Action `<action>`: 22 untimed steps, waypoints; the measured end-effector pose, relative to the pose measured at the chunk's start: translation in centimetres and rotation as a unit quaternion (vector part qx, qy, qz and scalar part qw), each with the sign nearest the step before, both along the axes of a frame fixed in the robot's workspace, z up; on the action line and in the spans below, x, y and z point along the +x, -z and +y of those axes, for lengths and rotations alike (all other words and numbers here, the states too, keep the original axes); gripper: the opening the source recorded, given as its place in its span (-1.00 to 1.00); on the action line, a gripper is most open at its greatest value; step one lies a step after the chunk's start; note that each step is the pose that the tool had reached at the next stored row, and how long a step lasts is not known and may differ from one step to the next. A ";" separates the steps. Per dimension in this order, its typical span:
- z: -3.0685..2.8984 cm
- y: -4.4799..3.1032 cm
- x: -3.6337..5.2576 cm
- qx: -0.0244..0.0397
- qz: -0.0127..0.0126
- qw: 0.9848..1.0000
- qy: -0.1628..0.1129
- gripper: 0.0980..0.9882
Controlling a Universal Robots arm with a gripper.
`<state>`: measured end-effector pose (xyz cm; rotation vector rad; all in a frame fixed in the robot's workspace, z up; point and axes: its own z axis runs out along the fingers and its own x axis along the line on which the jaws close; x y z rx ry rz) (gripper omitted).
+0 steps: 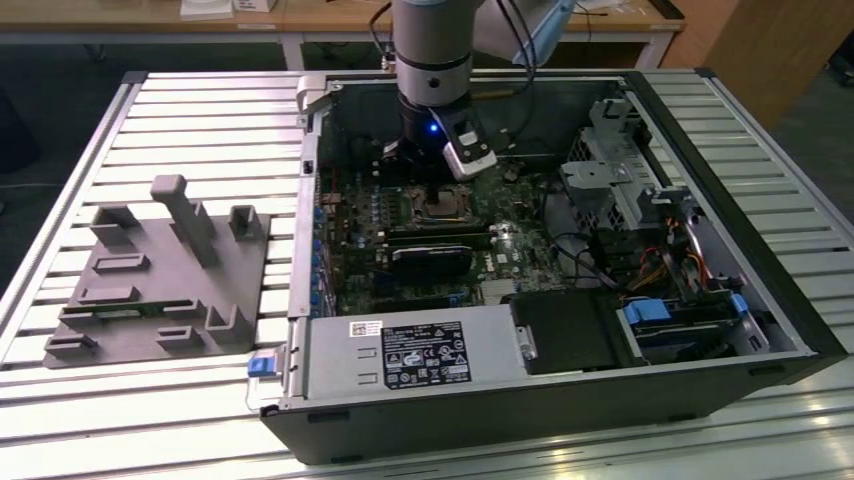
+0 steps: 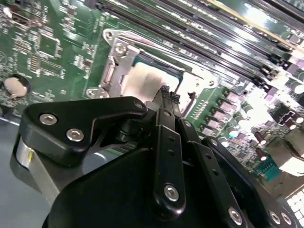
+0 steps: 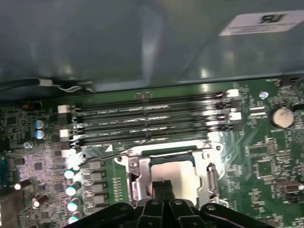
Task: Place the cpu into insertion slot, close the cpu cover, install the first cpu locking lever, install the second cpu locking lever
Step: 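Close the cpu cover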
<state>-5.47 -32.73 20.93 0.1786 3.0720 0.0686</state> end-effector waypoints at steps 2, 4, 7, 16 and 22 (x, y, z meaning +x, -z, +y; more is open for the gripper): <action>-0.01 0.14 -0.38 0.000 -0.001 1.000 0.000 -0.98; -0.01 0.31 -0.81 0.000 -0.002 1.000 0.000 -0.98; 0.00 0.46 -1.24 0.000 -0.004 1.000 0.000 -0.98; -0.01 1.02 -1.75 0.000 -0.005 1.000 0.000 -0.98; -0.01 1.06 -1.75 0.000 -0.005 1.000 0.000 -0.98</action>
